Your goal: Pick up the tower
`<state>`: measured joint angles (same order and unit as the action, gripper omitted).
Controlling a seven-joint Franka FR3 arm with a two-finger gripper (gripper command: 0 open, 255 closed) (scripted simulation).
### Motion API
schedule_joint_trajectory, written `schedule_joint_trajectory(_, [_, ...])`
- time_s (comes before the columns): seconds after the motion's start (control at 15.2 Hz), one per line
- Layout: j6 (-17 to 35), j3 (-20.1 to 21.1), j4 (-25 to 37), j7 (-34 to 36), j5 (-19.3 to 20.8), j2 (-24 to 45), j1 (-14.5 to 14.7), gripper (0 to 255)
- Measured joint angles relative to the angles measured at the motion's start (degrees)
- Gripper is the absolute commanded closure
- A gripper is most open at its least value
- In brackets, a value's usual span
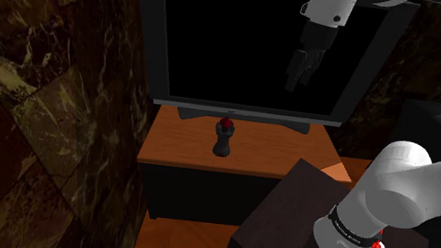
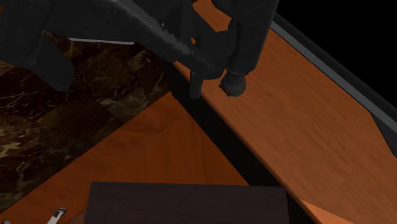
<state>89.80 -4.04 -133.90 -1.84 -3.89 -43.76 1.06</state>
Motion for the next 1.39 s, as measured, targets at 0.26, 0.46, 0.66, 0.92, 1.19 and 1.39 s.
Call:
schedule_joint_trajectory(0.26, [3.3,-1.7,-2.3,-3.5,1.3,0.8,0.1,0])
schedule_joint_trajectory(0.46, [9.0,-4.5,-4.5,-8.8,3.0,4.2,0.3,0])
schedule_joint_trajectory(0.66, [14.3,-7.0,-4.8,-13.9,4.1,8.8,0.8,0])
schedule_joint_trajectory(0.92, [21.5,-10.6,-5.6,-21.1,5.0,14.7,1.5,0])
schedule_joint_trajectory(1.19, [28.4,-14.1,-4.6,-28.6,4.6,22.2,2.5,0])
schedule_joint_trajectory(1.39, [33.5,-16.1,-3.3,-34.1,3.1,28.3,3.6,0])
